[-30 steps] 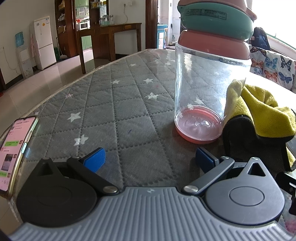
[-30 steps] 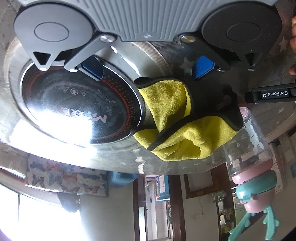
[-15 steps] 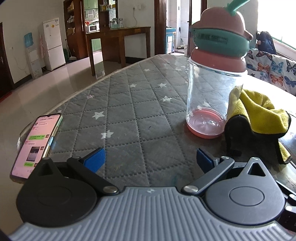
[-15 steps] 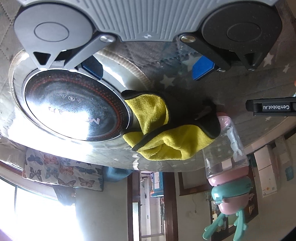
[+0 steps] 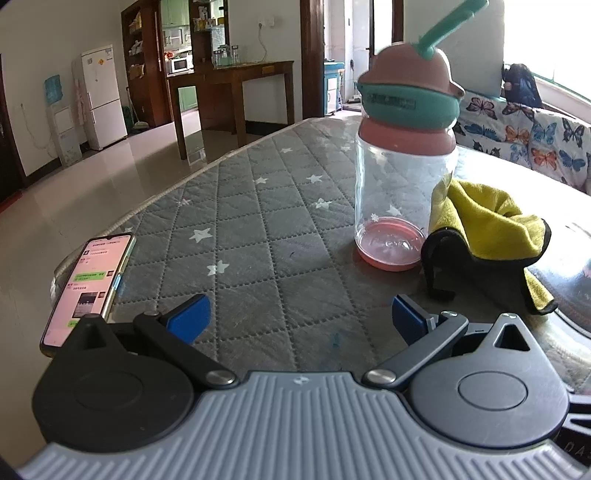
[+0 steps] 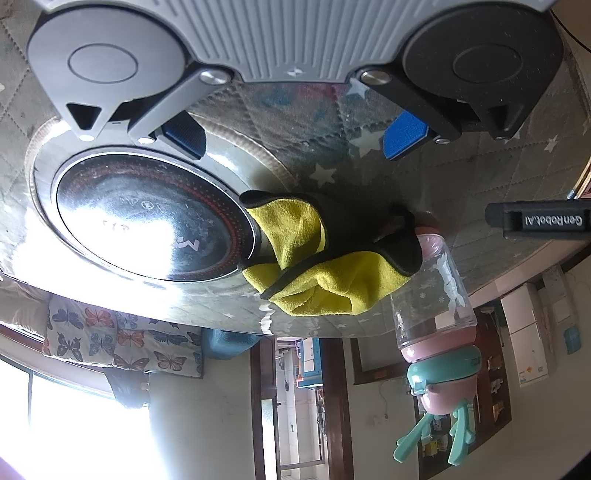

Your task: Clean container

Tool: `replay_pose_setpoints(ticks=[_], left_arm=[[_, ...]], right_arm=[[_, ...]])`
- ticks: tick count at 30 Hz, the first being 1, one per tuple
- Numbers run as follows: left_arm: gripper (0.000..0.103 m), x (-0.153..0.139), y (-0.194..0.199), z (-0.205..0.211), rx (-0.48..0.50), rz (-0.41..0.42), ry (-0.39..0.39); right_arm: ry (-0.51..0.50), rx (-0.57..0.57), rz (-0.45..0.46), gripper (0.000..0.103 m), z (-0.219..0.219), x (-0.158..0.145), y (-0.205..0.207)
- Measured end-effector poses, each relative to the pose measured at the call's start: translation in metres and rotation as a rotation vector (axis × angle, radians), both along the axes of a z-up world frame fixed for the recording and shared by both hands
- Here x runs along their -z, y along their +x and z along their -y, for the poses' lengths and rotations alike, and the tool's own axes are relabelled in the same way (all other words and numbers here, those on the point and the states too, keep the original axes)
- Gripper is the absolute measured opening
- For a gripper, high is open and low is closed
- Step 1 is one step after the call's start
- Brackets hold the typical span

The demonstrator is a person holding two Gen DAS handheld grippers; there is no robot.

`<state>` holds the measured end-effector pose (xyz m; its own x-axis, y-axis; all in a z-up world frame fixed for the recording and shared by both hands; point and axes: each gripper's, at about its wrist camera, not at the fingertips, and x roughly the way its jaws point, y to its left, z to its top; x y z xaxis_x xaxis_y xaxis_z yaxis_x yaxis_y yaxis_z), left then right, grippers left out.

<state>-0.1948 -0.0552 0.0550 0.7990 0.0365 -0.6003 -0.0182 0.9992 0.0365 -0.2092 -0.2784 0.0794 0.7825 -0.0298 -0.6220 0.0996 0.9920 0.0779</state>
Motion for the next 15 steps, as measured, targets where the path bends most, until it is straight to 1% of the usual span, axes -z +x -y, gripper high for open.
replay_pose_setpoints(ticks=[4, 9, 15], left_arm=[[0.103, -0.003, -0.003, 0.000, -0.014, 0.008, 0.008], [0.103, -0.005, -0.007, 0.001, -0.012, 0.001, -0.001], [0.103, -0.006, -0.010, 0.010, 0.011, -0.006, 0.041]], right_arm=[[0.003, -0.005, -0.001, 0.103, 0.000, 0.000, -0.004], [0.007, -0.012, 0.008, 0.103, -0.001, -0.002, -0.011], [0.008, -0.011, 0.015, 0.103, 0.000, -0.003, -0.015]])
